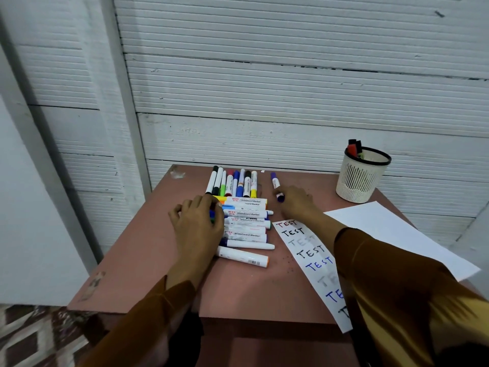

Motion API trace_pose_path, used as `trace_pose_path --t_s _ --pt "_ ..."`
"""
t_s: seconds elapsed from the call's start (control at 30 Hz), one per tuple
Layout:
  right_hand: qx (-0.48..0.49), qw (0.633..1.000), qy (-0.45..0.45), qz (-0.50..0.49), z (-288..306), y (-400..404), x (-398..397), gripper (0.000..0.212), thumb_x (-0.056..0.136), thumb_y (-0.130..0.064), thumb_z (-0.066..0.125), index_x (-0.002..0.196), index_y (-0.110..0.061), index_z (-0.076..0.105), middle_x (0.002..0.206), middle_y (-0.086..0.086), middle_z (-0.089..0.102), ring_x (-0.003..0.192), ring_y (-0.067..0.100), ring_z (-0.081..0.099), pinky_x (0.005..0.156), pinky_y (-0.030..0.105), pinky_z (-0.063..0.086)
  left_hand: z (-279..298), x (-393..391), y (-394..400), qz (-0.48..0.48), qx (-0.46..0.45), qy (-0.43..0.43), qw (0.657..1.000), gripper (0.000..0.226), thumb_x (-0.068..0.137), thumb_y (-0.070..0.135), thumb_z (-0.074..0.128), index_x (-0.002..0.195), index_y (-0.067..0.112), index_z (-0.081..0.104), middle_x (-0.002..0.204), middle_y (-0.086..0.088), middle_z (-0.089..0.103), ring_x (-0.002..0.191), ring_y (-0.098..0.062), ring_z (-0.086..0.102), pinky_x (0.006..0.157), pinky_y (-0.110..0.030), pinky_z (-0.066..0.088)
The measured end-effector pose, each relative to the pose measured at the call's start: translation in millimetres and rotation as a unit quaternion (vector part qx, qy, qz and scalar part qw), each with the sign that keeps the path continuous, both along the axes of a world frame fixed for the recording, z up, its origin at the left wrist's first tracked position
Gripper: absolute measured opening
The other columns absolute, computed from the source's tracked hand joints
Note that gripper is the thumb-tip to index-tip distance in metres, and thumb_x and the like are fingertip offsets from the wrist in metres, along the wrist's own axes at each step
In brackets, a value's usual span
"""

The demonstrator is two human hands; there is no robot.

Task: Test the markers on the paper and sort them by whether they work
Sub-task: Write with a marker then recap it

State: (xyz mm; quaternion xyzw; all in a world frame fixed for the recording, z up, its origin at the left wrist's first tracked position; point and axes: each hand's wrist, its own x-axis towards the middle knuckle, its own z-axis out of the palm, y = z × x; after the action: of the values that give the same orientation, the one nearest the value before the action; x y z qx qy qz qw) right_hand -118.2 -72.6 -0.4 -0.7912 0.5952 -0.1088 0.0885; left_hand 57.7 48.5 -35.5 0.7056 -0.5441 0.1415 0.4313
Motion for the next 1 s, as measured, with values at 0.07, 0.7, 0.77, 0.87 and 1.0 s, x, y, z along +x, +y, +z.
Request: trace_pose_path --t_s 0.07,0.7,0.77,0.87,1.0 --pt "-0.001 0.991 -0.128 -0.04 2 2 -5 0.038 0.091 -0.004 0.044 0.125 -0.017 0.055 0.127 0.014 0.055 0.111 0.032 0.053 0.092 0.037 0.044 1 -1 1 -0.005 -0.003 -0.002 1.0 0.038 0.084 0.038 0.031 0.085 0.015 0.062 0.077 -0.001 0.063 0.074 -0.022 0.055 0.084 -0.035 0.026" --pt "-0.031 0.825 -0.549 -0.132 17 44 -66 0.028 0.088 -0.005 0.055 0.074 -0.026 0.044 0.086 0.002 0.055 0.074 0.013 0.05 0.06 0.02 0.036 13 -18 27 -0.301 -0.017 -0.088 0.949 0.045 0.094 0.034 0.029 0.103 0.022 0.071 0.097 0.01 0.062 0.104 -0.001 0.047 0.1 -0.022 0.016" --pt "-0.027 0.818 -0.56 -0.127 20 47 -67 0.027 0.087 -0.004 0.055 0.075 -0.027 0.045 0.096 0.011 0.059 0.081 0.02 0.054 0.064 0.024 0.039 13 -18 27 -0.287 -0.021 -0.112 0.951 0.045 0.093 0.035 0.031 0.104 0.019 0.071 0.1 0.005 0.065 0.105 -0.004 0.047 0.099 -0.027 0.019" --pt "-0.025 0.817 -0.564 -0.121 20 54 -69 0.026 0.087 -0.004 0.054 0.075 -0.026 0.046 0.094 0.011 0.056 0.08 0.022 0.053 0.068 0.032 0.041 11 -17 28 -0.267 -0.034 -0.152 0.951 0.051 0.093 0.033 0.034 0.065 0.019 0.074 0.111 0.006 0.068 0.105 -0.012 0.053 0.097 -0.037 0.025" --pt "-0.011 0.807 -0.583 -0.097 18 63 -73 0.022 0.089 -0.004 0.053 0.077 -0.022 0.047 0.088 0.011 0.057 0.069 0.016 0.052 0.065 0.025 0.041 9 -14 30 -0.227 -0.032 -0.171 0.958 0.057 0.092 0.034 0.035 0.047 0.022 0.068 0.116 0.007 0.066 0.106 -0.021 0.057 0.094 -0.037 0.026"
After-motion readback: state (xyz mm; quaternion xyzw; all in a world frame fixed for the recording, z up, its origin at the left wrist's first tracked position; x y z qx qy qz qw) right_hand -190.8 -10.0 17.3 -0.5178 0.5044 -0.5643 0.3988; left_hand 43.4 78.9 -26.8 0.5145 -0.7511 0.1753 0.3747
